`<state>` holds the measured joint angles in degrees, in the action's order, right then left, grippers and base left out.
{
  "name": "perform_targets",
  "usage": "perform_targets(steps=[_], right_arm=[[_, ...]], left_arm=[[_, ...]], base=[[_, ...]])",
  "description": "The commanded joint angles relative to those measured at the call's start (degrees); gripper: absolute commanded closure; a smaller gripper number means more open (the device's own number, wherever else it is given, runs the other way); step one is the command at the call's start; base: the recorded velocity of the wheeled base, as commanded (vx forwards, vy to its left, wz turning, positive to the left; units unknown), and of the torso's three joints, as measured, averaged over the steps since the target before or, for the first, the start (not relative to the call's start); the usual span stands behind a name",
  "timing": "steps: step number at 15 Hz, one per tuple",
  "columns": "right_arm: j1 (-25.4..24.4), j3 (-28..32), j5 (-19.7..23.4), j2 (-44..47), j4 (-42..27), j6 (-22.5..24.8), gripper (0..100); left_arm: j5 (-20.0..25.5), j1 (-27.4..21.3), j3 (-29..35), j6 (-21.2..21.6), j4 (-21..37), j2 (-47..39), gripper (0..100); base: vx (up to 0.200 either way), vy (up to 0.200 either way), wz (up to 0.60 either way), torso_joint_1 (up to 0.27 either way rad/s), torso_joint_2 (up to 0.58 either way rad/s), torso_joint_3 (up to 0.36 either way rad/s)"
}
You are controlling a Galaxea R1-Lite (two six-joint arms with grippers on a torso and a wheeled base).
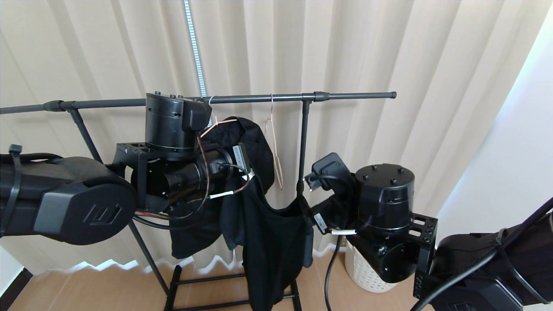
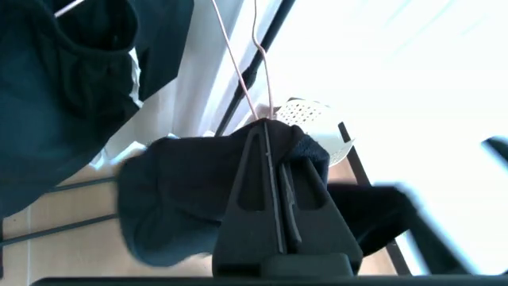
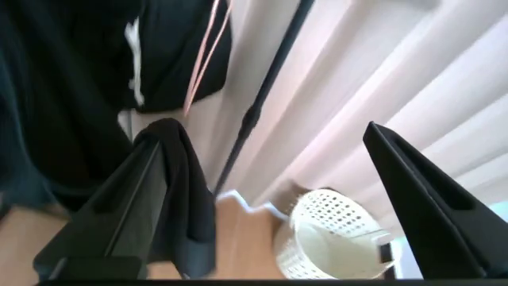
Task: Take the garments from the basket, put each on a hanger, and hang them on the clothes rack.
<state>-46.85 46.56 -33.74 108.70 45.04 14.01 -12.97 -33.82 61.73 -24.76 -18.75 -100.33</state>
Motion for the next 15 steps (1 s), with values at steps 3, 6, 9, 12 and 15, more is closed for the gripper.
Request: perform_targets(steps=[3,6,9,12,15], right_arm=[[-0.26,-8.06,10.89,-0.51,0.66,2.96,0],[-0.61,-11.66,20.82,-2.44,0.83,4.36,0],[-1.58,-11.58,26.89,-3.15,2.77,4.45,0],[-3.86,-7.97,23.9,0.11,7.43,-4.87,0],[-3.69,-4.81,17.13,3.97,7.6,-5.83,0]], left_arm=[[-0.12,-0.2,-1.7,-0.11,-0.15,2.59,100],[-0.39,-1.08,-2.23,-0.11,-0.24,2.77,100],[-0.3,-2.57,-3.37,-0.11,-0.24,2.77,100],[-0.3,-4.42,-4.52,0.06,-0.32,2.77,100],[-0.3,-5.29,-5.22,0.24,-0.32,2.77,100]], base=[[0.0,0.0,0.0,0.0,0.0,0.0],[0.0,0.0,0.0,0.0,0.0,0.0],[0.0,0.0,0.0,0.0,0.0,0.0],[0.0,0.0,0.0,0.0,0.0,0.0],[0.0,0.0,0.0,0.0,0.0,0.0]])
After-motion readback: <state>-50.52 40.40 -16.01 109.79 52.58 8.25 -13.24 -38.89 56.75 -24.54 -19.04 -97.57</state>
